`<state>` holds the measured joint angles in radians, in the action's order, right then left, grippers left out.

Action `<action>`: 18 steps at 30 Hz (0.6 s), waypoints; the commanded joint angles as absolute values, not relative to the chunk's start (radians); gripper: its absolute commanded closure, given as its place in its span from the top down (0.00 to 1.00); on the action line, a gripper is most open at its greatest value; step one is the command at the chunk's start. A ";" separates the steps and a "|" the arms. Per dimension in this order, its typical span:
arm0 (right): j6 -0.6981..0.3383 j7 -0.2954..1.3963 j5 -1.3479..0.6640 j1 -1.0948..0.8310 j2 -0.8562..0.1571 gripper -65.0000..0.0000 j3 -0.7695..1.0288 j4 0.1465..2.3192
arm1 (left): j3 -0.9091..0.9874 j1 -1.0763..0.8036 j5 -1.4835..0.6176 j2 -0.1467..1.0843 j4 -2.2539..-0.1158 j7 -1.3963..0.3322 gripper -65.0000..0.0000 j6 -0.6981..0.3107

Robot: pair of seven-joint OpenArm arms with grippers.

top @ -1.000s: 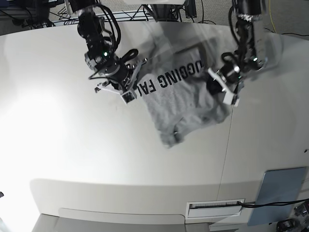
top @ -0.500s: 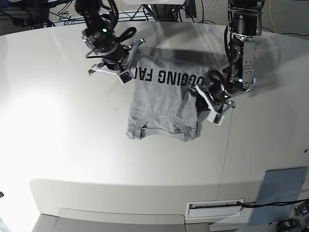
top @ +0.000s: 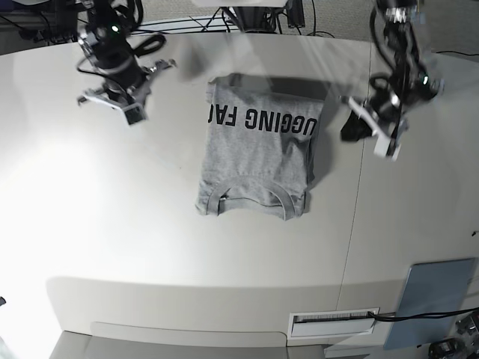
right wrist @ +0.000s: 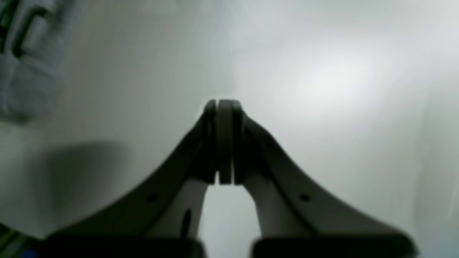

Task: Fold the T-shirt properly
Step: 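Release the shirt and raise both grippers away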

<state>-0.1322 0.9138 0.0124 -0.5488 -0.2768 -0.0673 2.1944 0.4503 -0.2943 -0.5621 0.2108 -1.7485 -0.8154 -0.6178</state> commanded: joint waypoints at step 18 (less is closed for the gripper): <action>-0.136 1.102 -0.010 -1.040 -0.282 0.00 0.146 2.356 | 0.677 -0.870 -0.749 0.219 -1.903 -0.892 0.00 -0.630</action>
